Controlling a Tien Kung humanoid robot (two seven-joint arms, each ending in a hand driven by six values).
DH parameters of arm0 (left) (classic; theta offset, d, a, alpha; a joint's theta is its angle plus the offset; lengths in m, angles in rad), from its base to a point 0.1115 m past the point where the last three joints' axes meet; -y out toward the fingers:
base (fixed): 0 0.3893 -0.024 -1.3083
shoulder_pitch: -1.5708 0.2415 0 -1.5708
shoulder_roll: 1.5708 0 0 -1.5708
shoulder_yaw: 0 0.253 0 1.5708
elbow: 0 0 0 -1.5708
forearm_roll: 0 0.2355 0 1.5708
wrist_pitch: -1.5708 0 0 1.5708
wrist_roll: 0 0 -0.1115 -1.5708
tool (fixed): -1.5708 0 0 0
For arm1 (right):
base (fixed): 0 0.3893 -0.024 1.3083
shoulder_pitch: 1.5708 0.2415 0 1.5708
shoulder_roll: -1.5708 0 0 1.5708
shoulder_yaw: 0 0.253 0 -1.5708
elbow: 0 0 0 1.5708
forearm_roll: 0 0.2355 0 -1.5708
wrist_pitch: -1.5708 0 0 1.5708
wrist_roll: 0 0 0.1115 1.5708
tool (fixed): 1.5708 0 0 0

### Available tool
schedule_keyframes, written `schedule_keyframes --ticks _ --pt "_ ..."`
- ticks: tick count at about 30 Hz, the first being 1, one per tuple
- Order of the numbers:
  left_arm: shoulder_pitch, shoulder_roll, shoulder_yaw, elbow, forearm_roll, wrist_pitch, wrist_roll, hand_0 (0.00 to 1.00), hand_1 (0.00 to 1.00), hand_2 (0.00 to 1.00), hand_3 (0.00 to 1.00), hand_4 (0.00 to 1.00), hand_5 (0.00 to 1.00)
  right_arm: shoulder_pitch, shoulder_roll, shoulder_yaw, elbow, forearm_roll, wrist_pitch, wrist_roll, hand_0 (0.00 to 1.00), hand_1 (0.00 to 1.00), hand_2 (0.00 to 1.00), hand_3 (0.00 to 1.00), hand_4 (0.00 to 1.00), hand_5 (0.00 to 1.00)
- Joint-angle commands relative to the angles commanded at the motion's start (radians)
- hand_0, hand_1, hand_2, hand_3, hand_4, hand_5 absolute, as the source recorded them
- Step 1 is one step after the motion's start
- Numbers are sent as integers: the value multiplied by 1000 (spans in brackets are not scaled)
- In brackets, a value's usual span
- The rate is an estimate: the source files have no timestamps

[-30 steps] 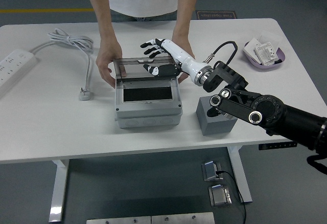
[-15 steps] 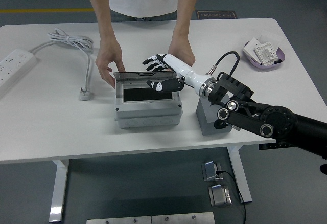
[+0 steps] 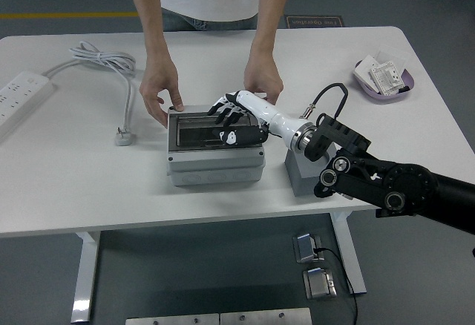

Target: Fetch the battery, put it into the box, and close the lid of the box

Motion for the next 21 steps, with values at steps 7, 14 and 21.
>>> schedule_keyframes --ticks 7,14,21 --pt "4 -2 -7 1 2 -1 2 712 751 695 647 588 354 -74 -55 121 35 -65 39 -41 592 523 524 663 681 159" --pt "19 -4 -44 5 23 0 14 708 751 694 640 587 351 -232 -152 336 162 -190 91 -98 585 501 500 638 689 161" --pt "26 -7 -33 6 4 2 9 708 750 691 639 587 353 -419 -213 583 277 -218 105 -67 541 477 496 610 728 206"
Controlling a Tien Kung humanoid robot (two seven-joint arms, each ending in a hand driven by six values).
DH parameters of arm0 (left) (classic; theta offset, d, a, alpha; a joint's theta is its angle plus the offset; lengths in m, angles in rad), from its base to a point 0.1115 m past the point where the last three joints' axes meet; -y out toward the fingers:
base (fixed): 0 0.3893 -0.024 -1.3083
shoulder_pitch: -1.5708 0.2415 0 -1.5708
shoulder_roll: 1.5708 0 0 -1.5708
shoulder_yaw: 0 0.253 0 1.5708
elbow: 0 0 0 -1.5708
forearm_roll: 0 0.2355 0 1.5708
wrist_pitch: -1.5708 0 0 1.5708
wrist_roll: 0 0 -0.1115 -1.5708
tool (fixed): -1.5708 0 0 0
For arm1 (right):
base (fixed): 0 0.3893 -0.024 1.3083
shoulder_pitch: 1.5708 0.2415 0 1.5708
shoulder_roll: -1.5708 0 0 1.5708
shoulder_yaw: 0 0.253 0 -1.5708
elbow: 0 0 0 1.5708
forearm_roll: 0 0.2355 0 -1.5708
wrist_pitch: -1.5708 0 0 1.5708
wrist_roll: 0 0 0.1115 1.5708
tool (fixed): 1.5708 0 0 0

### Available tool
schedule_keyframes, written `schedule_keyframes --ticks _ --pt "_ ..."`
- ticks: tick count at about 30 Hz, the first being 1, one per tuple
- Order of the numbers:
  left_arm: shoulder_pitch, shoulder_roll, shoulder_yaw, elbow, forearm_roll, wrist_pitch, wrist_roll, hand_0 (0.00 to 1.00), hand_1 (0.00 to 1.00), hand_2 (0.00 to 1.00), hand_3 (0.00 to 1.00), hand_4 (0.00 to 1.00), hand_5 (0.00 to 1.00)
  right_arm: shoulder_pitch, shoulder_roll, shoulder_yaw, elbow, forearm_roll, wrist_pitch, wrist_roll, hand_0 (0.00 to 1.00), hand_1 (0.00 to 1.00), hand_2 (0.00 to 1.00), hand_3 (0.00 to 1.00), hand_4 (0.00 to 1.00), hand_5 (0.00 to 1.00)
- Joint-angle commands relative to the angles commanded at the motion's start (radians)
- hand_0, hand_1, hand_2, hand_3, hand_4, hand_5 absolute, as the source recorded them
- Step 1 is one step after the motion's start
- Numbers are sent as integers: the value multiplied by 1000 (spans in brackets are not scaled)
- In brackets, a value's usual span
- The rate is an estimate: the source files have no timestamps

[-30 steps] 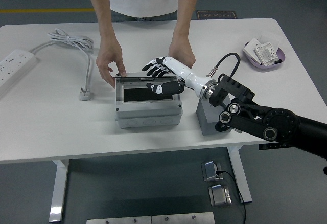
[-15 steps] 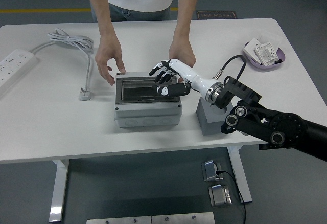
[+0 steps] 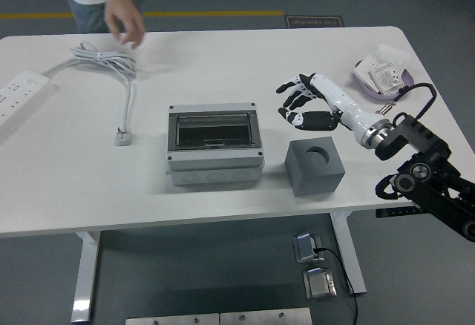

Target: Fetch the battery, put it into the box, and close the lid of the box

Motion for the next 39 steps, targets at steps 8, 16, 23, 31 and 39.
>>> schedule_keyframes --ticks 8,16,23,31,39 --pt "10 -6 26 0 -39 3 -11 706 751 691 637 586 350 -213 78 266 -94 173 -63 204 513 473 489 601 765 256" --pt "26 -4 65 1 -97 8 -26 706 750 690 633 584 347 -383 191 424 -134 411 -120 450 583 492 491 567 790 279" --pt "48 -3 68 3 -120 13 -30 705 749 689 633 583 344 -415 206 396 -146 555 -115 576 670 562 571 631 916 438" --pt "62 -1 64 3 -134 16 -34 705 749 688 634 583 345 -411 222 325 -171 694 -74 633 695 583 587 630 933 485" --pt "76 6 144 3 -229 23 -59 705 749 689 634 583 345 -392 218 294 -170 718 -53 625 709 605 597 633 939 508"
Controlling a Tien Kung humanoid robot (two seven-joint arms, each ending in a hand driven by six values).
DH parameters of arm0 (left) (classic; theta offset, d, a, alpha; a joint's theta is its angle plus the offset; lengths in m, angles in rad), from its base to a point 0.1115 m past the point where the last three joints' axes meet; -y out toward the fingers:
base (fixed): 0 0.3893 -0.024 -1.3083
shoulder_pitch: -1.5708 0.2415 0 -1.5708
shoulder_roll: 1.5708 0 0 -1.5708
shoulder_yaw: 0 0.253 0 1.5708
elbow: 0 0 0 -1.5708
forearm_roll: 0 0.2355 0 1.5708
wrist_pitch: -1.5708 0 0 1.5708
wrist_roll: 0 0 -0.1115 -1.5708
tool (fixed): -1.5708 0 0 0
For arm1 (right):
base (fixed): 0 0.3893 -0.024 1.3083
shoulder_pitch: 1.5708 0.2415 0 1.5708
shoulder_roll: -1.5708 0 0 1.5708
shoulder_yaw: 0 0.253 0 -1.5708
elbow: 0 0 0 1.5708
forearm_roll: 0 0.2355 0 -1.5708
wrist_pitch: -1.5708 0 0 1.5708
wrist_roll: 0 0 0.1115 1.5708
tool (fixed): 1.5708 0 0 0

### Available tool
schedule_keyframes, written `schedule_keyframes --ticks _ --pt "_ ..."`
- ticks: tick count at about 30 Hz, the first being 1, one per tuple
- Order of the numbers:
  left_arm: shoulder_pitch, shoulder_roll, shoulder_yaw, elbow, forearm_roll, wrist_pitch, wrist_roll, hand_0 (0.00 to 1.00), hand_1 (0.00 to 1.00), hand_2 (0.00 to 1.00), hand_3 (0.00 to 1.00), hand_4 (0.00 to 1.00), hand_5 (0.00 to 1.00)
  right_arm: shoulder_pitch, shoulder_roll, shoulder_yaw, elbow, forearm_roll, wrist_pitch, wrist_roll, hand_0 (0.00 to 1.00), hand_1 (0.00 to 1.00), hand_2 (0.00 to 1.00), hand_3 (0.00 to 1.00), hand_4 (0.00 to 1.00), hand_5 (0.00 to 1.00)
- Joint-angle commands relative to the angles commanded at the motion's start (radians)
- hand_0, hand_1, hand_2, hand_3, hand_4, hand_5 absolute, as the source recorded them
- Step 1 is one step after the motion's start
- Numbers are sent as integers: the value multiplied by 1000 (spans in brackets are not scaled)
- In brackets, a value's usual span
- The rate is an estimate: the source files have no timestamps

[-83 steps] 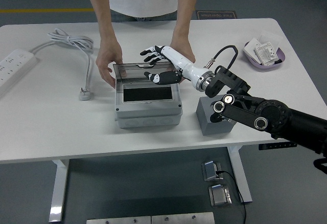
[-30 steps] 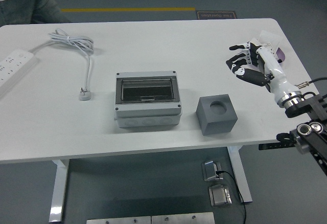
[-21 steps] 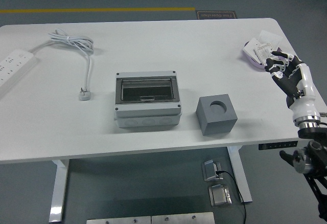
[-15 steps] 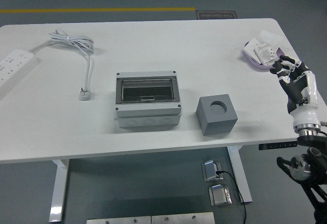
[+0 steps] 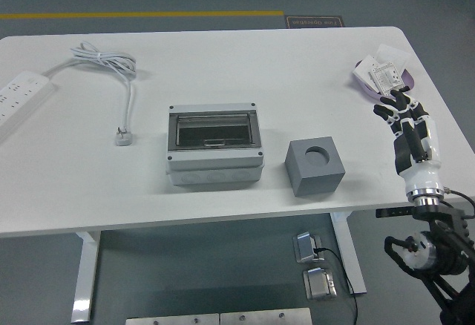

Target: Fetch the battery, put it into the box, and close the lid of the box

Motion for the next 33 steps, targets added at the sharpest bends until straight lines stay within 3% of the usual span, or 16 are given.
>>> schedule_keyframes --ticks 7,17,25,29,33 --pt "48 20 64 -6 -67 13 -33 705 749 690 636 582 349 12 -9 8 -4 -55 -4 -35 723 633 632 634 950 527" --pt "158 56 -180 -89 167 37 -43 707 749 695 682 578 354 15 1 60 10 -214 -17 -116 752 645 650 644 954 546" --pt "234 19 -405 -120 328 93 -116 706 749 698 686 579 353 9 -1 94 52 -384 -41 -220 767 651 656 650 954 550" --pt "246 11 -501 -120 352 103 -114 702 749 696 687 577 352 0 -1 117 74 -483 -51 -253 779 659 657 648 956 556" --pt "249 10 -499 -115 336 116 -109 673 732 686 659 576 357 -4 3 132 70 -518 -52 -255 785 673 670 669 956 558"
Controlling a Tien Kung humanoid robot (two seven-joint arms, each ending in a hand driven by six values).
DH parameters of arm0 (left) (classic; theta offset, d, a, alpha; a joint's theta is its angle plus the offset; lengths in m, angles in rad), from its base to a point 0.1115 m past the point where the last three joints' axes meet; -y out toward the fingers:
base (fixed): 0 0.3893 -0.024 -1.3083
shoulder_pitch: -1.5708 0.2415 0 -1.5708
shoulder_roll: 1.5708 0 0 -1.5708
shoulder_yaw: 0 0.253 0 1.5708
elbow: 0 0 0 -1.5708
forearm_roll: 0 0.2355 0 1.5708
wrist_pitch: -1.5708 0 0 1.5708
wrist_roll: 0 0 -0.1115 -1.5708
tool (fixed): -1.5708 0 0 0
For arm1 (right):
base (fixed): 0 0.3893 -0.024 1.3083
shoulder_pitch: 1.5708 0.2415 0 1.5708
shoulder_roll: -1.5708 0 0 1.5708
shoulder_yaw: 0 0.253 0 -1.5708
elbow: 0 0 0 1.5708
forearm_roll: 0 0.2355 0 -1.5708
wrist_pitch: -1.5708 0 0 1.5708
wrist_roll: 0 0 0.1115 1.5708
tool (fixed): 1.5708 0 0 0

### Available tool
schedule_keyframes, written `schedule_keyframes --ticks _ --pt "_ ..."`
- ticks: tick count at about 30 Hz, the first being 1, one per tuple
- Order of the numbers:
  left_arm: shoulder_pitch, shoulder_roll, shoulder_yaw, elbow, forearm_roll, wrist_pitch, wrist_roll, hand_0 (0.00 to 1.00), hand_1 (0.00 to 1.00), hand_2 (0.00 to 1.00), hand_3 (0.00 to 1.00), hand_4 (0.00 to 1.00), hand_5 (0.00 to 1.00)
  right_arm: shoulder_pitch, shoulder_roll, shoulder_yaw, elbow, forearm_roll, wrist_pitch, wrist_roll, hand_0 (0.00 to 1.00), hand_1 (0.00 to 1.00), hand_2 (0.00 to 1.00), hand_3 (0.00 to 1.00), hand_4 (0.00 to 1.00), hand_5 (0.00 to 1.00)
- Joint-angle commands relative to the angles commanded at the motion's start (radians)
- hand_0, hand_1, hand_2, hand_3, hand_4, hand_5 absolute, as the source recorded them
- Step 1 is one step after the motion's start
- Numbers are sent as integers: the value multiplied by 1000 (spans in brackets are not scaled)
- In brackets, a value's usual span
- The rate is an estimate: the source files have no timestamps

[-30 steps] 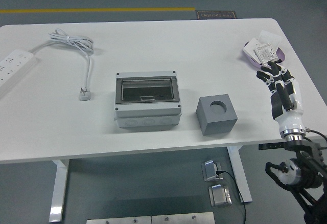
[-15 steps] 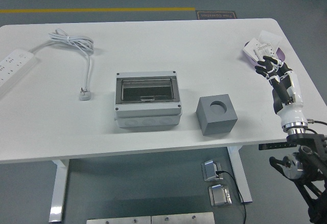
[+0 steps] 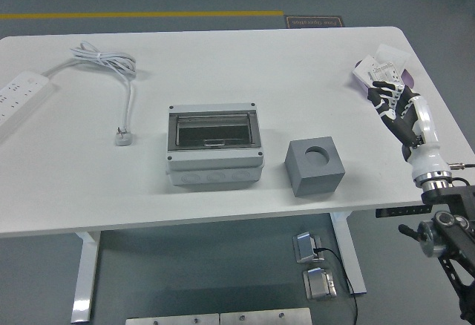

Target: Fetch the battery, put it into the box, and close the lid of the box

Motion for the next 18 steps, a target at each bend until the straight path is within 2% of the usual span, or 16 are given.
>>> schedule_keyframes --ticks 7,10,14,18 --pt "-25 -15 185 61 -174 7 -40 656 725 686 661 583 370 -2 8 1 -16 26 -1 21 785 673 673 667 958 568" --pt "-35 -21 249 74 -236 4 -33 656 725 686 661 583 370 -3 8 0 -20 39 -2 29 785 673 673 667 958 568" --pt "-47 -27 276 82 -255 0 -20 654 716 677 648 586 373 -2 6 -3 -23 59 -4 41 785 673 671 671 959 572" --pt "-53 -32 268 81 -244 -1 -18 650 693 652 636 587 371 -1 3 -6 -24 73 -6 49 785 673 671 670 959 575"
